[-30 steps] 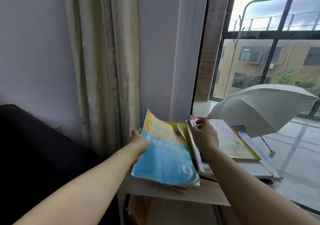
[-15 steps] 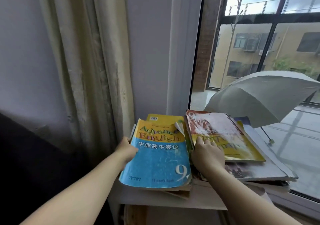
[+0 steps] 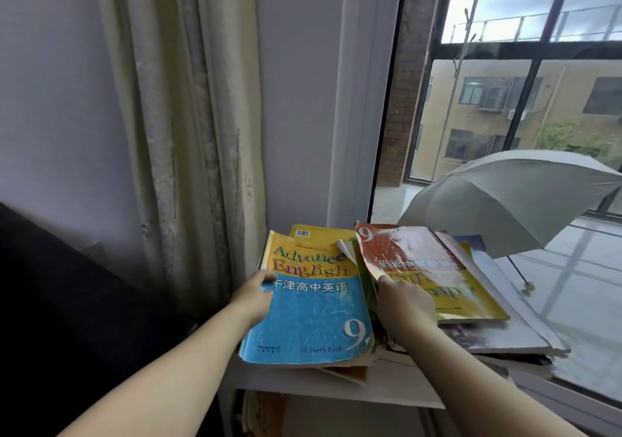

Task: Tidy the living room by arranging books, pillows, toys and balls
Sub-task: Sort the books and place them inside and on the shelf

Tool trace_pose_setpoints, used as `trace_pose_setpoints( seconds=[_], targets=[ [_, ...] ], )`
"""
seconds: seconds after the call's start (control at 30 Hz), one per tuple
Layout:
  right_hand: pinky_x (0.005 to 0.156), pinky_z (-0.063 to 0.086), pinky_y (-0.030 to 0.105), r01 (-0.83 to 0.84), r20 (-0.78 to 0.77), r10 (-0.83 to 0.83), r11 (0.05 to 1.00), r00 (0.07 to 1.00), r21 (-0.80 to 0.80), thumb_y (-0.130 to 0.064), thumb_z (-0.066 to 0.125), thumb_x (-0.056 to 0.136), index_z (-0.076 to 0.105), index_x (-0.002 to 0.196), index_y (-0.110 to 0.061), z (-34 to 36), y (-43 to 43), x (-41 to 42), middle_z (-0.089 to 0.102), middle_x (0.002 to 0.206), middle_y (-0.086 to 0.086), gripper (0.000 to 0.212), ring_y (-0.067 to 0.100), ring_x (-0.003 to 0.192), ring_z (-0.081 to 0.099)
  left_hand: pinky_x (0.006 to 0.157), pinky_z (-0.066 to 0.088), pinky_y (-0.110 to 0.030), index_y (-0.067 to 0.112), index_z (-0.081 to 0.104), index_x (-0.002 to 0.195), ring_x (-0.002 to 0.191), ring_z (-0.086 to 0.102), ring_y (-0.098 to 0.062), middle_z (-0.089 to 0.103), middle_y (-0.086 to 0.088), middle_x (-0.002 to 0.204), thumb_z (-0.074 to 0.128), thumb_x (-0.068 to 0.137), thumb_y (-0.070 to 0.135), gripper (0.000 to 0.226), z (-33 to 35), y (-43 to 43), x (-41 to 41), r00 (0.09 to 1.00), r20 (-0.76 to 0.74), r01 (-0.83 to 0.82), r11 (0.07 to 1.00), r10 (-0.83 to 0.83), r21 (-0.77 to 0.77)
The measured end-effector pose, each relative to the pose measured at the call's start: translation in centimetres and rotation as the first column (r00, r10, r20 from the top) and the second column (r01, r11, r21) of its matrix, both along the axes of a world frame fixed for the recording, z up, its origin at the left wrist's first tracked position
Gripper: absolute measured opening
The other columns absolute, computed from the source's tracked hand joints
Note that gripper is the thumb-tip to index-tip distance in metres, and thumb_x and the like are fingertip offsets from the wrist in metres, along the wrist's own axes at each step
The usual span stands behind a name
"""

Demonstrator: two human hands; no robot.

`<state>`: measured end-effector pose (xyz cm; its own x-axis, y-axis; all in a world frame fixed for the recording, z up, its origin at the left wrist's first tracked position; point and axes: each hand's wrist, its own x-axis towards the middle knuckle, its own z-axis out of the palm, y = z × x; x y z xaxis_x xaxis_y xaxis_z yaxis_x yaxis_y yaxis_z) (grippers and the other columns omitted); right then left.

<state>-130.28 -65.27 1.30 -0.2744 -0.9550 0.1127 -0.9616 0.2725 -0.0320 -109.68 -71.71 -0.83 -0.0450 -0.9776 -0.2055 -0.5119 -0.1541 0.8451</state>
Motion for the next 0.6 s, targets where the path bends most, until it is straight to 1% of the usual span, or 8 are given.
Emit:
trace_pose_setpoints(
  seconds=[0.07,0.1,0.17,0.27,0.4,0.47,0.53,0.6],
  targets=[
    [0.064,0.039,0.027,0.008,0.044,-0.005,0.998,0.999,-0.057,-0.006,0.034,0.096,0.050,0.116,-0.013,0.4,0.4,-0.2,0.065,0.108,0.005,0.026,0.024,0.096,0.063,0.077,0.049,-0.032,0.021,0.053,0.087,0.102,0.060,-0.030,0.056,-0.008,0.111,0.037,0.097,0.006,0.025,-0.1,0.3,0.0,1.000,-0.009,-0.019,1.000,0.019,0.002],
    [0.063,0.038,0.027,0.018,0.069,-0.012,0.996,0.998,-0.085,-0.006,0.034,0.096,0.049,0.115,-0.013,0.6,0.6,-0.4,0.065,0.106,0.006,0.026,0.024,0.095,0.063,0.078,0.049,-0.032,0.021,0.052,0.081,0.102,0.059,-0.030,0.056,-0.008,0.108,0.036,0.097,0.006,0.028,0.1,0.4,0.0,1.000,-0.013,-0.028,1.000,0.028,0.003],
    [0.062,0.036,0.027,0.043,0.116,-0.027,0.990,0.993,-0.134,-0.004,0.033,0.095,0.050,0.114,-0.013,0.8,1.0,-0.4,0.066,0.105,0.006,0.027,0.025,0.094,0.063,0.078,0.048,-0.031,0.021,0.051,0.077,0.102,0.058,-0.029,0.055,-0.007,0.105,0.036,0.097,0.006,0.030,0.2,0.4,0.0,0.999,-0.011,-0.035,0.999,0.035,0.016],
    [0.061,0.036,0.027,0.069,0.177,-0.037,0.982,0.984,-0.178,-0.003,0.032,0.095,0.049,0.115,-0.013,0.7,1.3,-0.4,0.066,0.106,0.007,0.029,0.026,0.095,0.063,0.077,0.046,-0.030,0.020,0.051,0.076,0.102,0.057,-0.030,0.055,-0.009,0.106,0.035,0.098,0.006,0.030,0.2,0.2,0.0,0.999,-0.014,-0.032,0.999,0.033,0.027],
    [0.065,0.037,0.028,0.137,0.300,-0.058,0.958,0.952,-0.250,-0.004,0.034,0.095,0.050,0.120,-0.012,0.9,1.5,-1.1,0.064,0.111,0.012,0.031,0.029,0.098,0.061,0.085,0.047,-0.032,0.016,0.055,0.077,0.106,0.057,-0.031,0.057,-0.011,0.106,0.035,0.098,0.003,0.032,0.4,0.4,0.0,0.999,-0.047,-0.020,0.998,0.023,0.066],
    [0.069,0.035,0.027,0.192,0.452,-0.033,0.931,0.892,-0.312,-0.006,0.037,0.096,0.053,0.124,-0.013,1.5,1.4,-1.6,0.063,0.115,0.015,0.034,0.029,0.098,0.058,0.083,0.047,-0.032,0.013,0.057,0.083,0.104,0.057,-0.030,0.057,-0.014,0.110,0.036,0.098,0.002,0.029,0.6,0.5,-0.1,0.996,-0.082,-0.016,0.995,0.024,0.101],
    [0.072,0.033,0.026,0.223,0.605,0.066,0.894,0.793,-0.389,-0.008,0.042,0.096,0.057,0.124,-0.013,2.1,1.2,-1.9,0.064,0.116,0.014,0.032,0.024,0.091,0.052,0.082,0.046,-0.032,0.011,0.058,0.094,0.101,0.057,-0.029,0.058,-0.016,0.114,0.038,0.099,0.005,0.022,0.9,0.3,-0.3,0.994,-0.105,0.003,0.993,0.010,0.119],
    [0.077,0.040,0.027,0.184,0.650,0.202,0.861,0.732,-0.474,-0.007,0.047,0.094,0.061,0.123,-0.013,2.3,1.0,-1.6,0.065,0.113,0.011,0.032,0.020,0.091,0.052,0.087,0.043,-0.032,0.006,0.061,0.102,0.099,0.056,-0.027,0.059,-0.018,0.118,0.040,0.101,0.019,0.025,1.1,-0.1,-0.4,0.987,-0.158,0.003,0.989,0.021,0.150]
  ],
)
